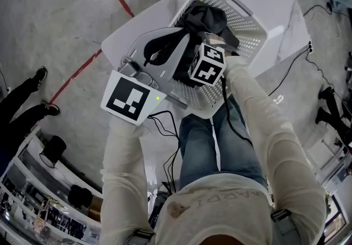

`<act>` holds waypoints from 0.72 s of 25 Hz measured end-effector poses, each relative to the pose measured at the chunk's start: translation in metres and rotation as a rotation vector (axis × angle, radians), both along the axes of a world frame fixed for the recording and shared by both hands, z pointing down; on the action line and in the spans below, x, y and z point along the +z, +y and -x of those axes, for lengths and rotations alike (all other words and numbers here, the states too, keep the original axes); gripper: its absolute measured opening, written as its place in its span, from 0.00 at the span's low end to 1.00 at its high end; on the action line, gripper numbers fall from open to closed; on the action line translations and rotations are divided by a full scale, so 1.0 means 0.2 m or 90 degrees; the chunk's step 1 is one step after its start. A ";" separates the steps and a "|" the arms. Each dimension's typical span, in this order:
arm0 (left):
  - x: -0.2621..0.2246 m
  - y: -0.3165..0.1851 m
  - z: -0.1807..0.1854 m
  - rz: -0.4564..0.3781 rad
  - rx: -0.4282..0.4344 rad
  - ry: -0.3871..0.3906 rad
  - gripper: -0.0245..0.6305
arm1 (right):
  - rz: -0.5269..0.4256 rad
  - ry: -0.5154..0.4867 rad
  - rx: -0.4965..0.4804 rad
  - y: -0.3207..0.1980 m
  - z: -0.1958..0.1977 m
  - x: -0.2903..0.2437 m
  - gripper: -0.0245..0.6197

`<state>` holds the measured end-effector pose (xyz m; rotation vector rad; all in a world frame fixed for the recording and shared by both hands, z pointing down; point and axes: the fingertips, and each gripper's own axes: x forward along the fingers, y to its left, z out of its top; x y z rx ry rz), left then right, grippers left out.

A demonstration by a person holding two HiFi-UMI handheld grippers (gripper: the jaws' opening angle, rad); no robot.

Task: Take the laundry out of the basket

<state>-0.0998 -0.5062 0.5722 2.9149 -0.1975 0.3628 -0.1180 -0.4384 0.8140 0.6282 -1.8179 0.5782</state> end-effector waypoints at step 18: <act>0.07 -0.04 0.06 0.008 -0.019 -0.012 0.04 | -0.027 0.177 -0.106 0.01 -0.03 0.37 0.47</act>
